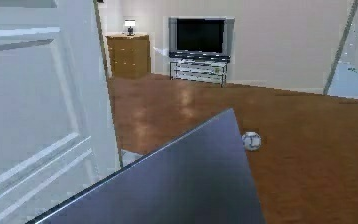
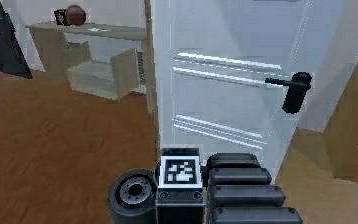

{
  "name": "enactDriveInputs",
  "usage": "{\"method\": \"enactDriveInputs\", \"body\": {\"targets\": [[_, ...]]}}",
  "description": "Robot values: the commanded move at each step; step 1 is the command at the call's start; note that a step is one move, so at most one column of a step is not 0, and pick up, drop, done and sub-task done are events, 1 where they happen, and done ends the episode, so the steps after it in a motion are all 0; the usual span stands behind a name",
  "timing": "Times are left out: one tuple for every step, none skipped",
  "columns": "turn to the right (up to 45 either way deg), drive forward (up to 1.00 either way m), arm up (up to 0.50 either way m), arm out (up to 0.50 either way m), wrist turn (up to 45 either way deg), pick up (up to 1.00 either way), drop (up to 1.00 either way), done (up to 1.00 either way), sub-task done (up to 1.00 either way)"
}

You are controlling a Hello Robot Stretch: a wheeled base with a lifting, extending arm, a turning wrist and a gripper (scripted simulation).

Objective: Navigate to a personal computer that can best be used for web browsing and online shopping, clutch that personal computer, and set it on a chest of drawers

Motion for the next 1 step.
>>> {"method": "enactDriveInputs", "body": {"targets": [[0.0,1.00,0.00,0.00,0.0,0.00,0.00,0.00,0.00]]}}
